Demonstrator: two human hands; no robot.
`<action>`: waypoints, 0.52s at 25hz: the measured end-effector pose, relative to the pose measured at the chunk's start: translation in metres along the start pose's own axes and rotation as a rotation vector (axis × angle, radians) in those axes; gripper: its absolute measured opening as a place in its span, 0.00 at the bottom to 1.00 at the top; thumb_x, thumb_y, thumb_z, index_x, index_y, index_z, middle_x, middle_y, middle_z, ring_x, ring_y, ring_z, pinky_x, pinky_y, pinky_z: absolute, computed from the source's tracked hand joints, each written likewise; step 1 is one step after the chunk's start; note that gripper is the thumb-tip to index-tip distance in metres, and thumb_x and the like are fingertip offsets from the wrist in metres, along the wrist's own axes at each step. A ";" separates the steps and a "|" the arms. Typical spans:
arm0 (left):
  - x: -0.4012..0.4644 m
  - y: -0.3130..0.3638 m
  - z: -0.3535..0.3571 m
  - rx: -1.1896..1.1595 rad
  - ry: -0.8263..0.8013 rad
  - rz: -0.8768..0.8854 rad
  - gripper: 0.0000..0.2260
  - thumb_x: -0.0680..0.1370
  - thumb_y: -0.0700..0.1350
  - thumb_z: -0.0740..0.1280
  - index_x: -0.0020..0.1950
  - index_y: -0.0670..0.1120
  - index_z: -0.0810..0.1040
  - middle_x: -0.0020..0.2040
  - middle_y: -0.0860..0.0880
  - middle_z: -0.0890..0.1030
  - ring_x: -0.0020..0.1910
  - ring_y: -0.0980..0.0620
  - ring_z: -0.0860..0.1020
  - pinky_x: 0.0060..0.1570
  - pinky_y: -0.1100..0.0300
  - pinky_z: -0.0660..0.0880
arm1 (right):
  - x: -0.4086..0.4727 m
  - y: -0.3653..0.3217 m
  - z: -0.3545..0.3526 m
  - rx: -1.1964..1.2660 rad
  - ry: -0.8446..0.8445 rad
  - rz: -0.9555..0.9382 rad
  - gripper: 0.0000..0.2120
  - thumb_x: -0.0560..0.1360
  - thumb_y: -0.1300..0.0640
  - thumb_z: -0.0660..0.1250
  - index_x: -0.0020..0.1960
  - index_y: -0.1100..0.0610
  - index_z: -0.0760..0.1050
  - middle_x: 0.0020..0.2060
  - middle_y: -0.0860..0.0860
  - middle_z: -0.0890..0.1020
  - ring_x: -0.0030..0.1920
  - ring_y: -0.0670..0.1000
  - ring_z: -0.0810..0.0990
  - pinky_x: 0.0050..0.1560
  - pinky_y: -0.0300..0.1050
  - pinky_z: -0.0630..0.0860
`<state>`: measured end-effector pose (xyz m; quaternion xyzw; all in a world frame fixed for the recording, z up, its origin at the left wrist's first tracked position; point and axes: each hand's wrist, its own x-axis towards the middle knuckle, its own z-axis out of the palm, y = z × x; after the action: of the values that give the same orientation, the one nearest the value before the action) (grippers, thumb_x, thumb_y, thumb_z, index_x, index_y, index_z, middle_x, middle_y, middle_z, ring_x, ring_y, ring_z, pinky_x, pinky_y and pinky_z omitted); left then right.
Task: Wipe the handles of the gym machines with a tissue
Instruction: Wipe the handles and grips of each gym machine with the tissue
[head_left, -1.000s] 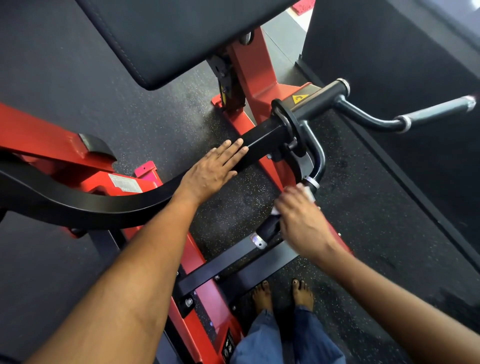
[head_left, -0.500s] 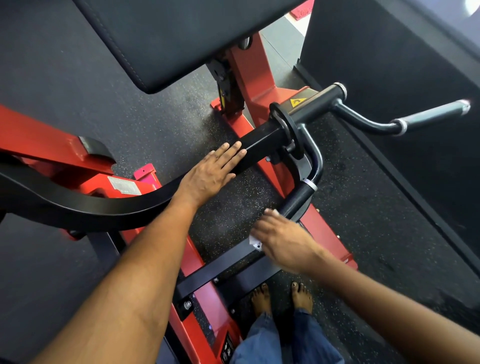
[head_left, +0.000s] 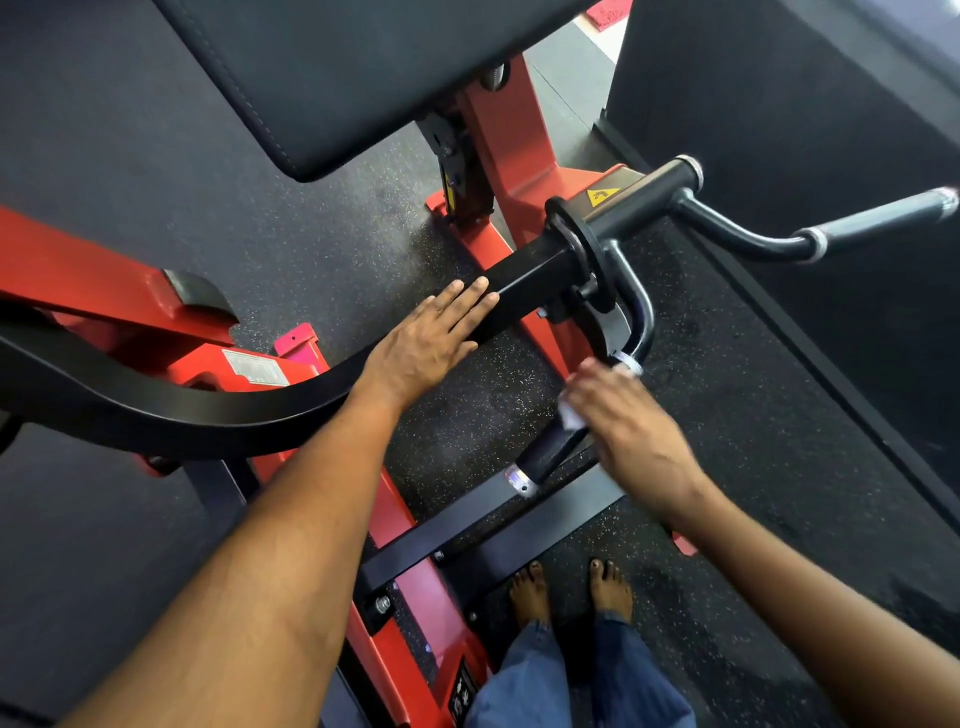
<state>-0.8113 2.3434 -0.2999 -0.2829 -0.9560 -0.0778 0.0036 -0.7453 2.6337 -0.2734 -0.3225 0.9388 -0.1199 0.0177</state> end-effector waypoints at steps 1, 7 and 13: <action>-0.001 0.000 0.001 -0.005 0.000 0.002 0.25 0.83 0.50 0.52 0.78 0.46 0.50 0.77 0.43 0.61 0.73 0.40 0.65 0.64 0.43 0.72 | 0.001 0.004 -0.003 0.015 0.051 0.175 0.25 0.70 0.68 0.57 0.67 0.62 0.71 0.66 0.57 0.73 0.72 0.57 0.63 0.73 0.58 0.57; 0.000 -0.001 0.000 0.000 0.004 -0.002 0.25 0.83 0.50 0.51 0.78 0.46 0.51 0.77 0.43 0.62 0.73 0.40 0.66 0.64 0.43 0.73 | -0.015 -0.045 0.017 -0.007 -0.037 -0.282 0.25 0.71 0.65 0.49 0.62 0.61 0.76 0.60 0.57 0.78 0.65 0.58 0.73 0.71 0.56 0.61; -0.004 -0.001 0.001 0.005 0.018 -0.003 0.25 0.83 0.50 0.52 0.78 0.46 0.51 0.77 0.43 0.61 0.73 0.40 0.66 0.64 0.43 0.72 | -0.015 -0.047 0.026 0.068 0.033 0.173 0.35 0.66 0.74 0.53 0.73 0.63 0.59 0.73 0.57 0.62 0.76 0.56 0.48 0.73 0.55 0.49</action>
<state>-0.8088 2.3408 -0.3016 -0.2808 -0.9565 -0.0782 0.0128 -0.7027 2.6012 -0.2885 -0.2376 0.9587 -0.1547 0.0235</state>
